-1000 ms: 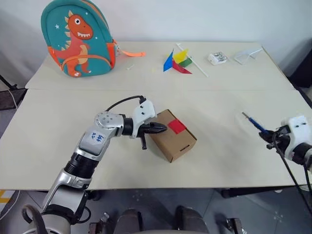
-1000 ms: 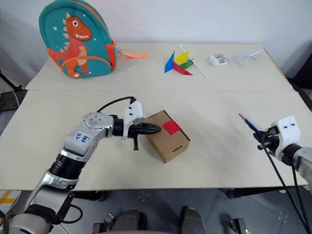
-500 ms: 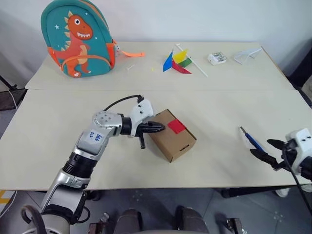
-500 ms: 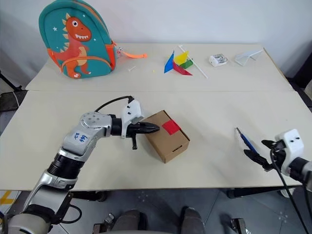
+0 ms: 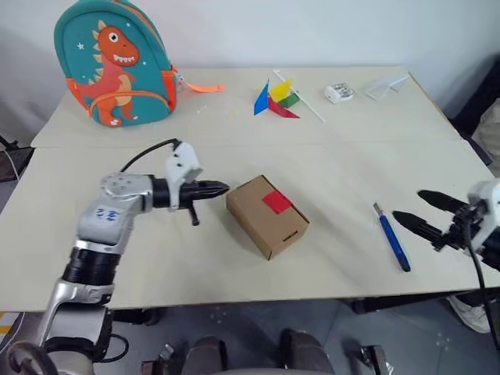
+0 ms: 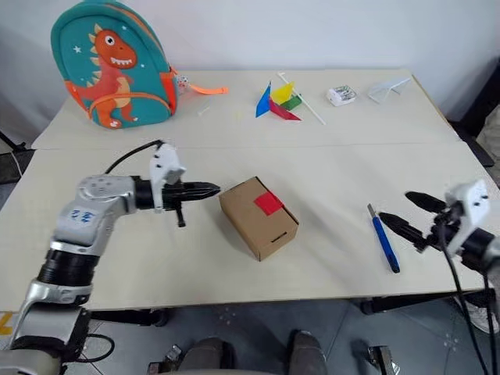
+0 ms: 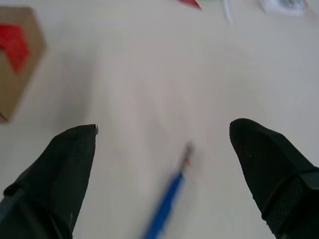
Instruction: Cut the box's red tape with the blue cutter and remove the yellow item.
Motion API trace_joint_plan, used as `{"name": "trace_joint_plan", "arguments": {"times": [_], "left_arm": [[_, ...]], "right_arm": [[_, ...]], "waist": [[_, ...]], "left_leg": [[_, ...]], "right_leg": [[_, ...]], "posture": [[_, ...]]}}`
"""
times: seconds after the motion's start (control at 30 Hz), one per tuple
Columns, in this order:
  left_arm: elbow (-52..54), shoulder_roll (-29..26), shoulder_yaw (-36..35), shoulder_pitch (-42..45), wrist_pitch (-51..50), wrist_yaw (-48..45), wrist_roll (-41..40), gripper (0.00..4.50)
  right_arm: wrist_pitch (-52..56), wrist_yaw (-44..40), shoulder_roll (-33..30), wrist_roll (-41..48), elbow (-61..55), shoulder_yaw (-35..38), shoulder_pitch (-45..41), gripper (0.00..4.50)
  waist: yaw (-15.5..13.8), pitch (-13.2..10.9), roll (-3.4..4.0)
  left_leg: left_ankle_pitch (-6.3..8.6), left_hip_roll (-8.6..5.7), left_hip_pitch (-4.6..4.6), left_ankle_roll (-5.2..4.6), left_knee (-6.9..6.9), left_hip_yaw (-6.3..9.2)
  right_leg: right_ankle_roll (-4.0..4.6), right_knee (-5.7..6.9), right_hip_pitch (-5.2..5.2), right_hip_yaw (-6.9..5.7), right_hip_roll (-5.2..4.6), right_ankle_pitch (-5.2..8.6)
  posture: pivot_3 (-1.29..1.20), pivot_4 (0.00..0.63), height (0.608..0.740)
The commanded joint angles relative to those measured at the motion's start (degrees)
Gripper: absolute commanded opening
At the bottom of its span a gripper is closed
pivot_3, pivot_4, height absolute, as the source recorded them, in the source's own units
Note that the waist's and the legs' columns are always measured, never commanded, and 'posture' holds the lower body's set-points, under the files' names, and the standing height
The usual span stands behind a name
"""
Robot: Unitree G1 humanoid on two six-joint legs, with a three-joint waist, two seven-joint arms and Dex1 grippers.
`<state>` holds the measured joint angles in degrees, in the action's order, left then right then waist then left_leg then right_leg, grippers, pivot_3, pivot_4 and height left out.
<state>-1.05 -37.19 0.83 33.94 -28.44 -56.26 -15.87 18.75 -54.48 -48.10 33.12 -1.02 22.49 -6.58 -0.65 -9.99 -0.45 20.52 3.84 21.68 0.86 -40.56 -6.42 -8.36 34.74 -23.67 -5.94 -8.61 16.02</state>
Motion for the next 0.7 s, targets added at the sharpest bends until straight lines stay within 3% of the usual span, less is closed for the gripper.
{"name": "trace_joint_plan", "arguments": {"times": [0.03,0.2,0.4,0.6,0.7], "left_arm": [[3.9,-3.2,-3.2,-3.6,0.9,-1.7,-1.8,0.0],[8.5,-6.0,-5.0,-13.8,-0.3,-1.9,-3.2,0.0],[13.4,1.9,-0.4,-18.0,-1.1,3.1,-3.4,0.0],[12.7,8.2,2.8,-15.7,-0.9,8.9,-1.2,0.0],[13.1,8.9,4.2,-15.2,-0.8,10.2,-0.2,0.0]], "right_arm": [[-3.1,-0.8,1.7,-3.0,-1.6,-4.8,-2.1,3.95],[-10.4,1.2,6.9,-12.3,3.2,-14.6,-8.2,2.32],[-19.6,3.0,12.3,-20.7,12.4,-21.4,-14.2,0.25],[-21.3,2.6,17.2,-21.1,14.5,-23.7,-16.8,0.1],[-19.5,0.0,17.8,-19.4,9.0,-25.3,-15.1,0.1]], "waist": [[0.0,0.0,0.01],[-0.3,0.0,0.03],[-0.8,0.0,0.07],[-0.3,0.0,0.07],[-0.2,0.0,0.09]], "left_leg": [[0.0,0.0,0.0,0.0,0.0,-0.01],[0.0,0.0,-0.04,0.0,0.05,-0.09],[0.0,0.0,-0.07,0.0,0.04,-0.13],[-0.01,0.0,-0.16,0.01,0.13,-0.22],[-0.01,0.0,-0.18,0.02,0.13,-0.25]], "right_leg": [[0.0,0.0,0.0,0.0,0.0,0.0],[0.0,-0.03,0.0,0.05,-0.02,0.0],[0.01,0.01,0.01,0.08,-0.02,0.0],[0.01,0.04,-0.01,0.1,-0.01,0.0],[0.01,0.04,0.0,0.12,-0.02,0.0]], "posture": [[0.0,0.15,0.74],[0.0,0.15,0.74],[0.0,0.15,0.74],[0.0,0.15,0.74],[0.0,0.15,0.74]]}}
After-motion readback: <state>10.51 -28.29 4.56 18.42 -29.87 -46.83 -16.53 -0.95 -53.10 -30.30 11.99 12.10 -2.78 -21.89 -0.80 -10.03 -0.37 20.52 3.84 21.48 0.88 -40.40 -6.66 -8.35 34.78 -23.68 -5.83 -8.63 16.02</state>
